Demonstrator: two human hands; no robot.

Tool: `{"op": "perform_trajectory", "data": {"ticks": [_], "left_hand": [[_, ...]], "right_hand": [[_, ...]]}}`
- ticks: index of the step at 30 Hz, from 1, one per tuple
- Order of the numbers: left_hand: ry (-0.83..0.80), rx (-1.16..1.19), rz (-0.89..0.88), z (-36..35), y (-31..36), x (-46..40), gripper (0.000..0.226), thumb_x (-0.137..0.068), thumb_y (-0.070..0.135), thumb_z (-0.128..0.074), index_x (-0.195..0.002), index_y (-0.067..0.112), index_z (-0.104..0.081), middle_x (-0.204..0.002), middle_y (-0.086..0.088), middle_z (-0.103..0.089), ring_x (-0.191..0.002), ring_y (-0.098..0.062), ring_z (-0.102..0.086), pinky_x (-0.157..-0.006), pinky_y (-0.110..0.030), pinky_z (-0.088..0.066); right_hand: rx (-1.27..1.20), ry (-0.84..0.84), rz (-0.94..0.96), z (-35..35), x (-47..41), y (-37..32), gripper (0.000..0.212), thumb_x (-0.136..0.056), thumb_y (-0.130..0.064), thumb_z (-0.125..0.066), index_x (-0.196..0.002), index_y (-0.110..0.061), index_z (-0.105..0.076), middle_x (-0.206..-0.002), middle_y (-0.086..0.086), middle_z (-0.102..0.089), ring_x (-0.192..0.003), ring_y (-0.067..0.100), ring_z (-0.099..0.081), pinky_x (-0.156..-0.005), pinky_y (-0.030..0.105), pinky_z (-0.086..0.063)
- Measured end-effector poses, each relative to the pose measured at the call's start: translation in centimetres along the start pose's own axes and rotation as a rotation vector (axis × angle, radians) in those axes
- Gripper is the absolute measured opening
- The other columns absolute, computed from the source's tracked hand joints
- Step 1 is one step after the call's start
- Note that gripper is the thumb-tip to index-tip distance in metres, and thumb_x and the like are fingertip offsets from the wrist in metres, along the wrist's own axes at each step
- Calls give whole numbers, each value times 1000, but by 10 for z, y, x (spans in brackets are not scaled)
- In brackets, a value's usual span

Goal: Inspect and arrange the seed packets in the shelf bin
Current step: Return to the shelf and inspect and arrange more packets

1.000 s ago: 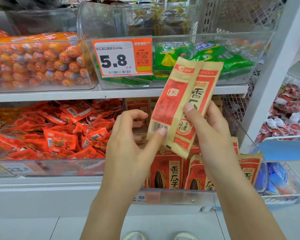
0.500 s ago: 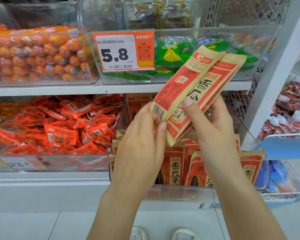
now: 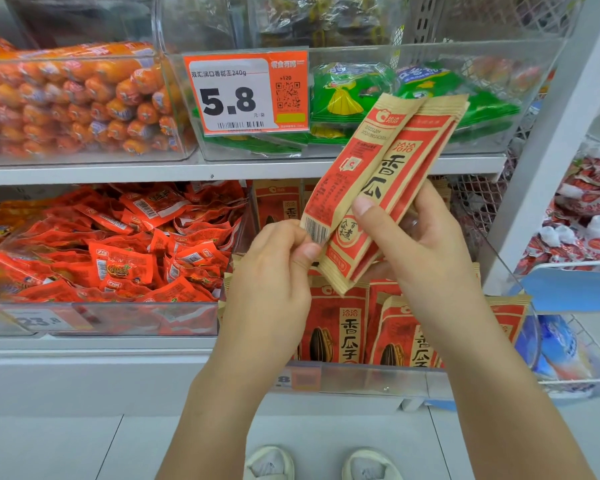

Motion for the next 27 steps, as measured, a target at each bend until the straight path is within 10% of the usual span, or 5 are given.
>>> {"op": "perform_trajectory", "data": {"ticks": [13,19,27], "left_hand": [[-216,274,153,-3,2,4,29,-92,40,-41,-92,23,-64,-93,6,-70,-93,-16,-64,-86,-47,-50],[-208,394,153,-1,12,5,23,-97,36,-47,-93,24,-66,-100,29,-68,-95,7,-63,-80,-11,-48],[-273,384,182,-8,22,5,21,-71,45,-73,-84,28,-69,-85,14,-73,-77,-3,-71,-72,-21,-57]], "right_hand": [[-138,-127,-108,-4,-2,9,60,-81,-45,-66,-136,-25,-51,-107,-7,-73,-103,9,-69,-82,20,-54],[-155,3,-82,11,2,12,74,-74,-34,-74,-141,-22,-45,-101,-10,-72,-96,7,-71,-69,20,-56],[-137,127,-123,25,19,34,88,-63,-53,-72,-142,-26,-43,-120,2,-66,-106,14,-69,-74,24,-58]]}}
Point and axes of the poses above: each hand's wrist, its own x-axis away from the middle knuckle, its own z-axis out of the back of the hand, y = z × x, the point moved 7 cm from there along -x, towards the middle knuckle
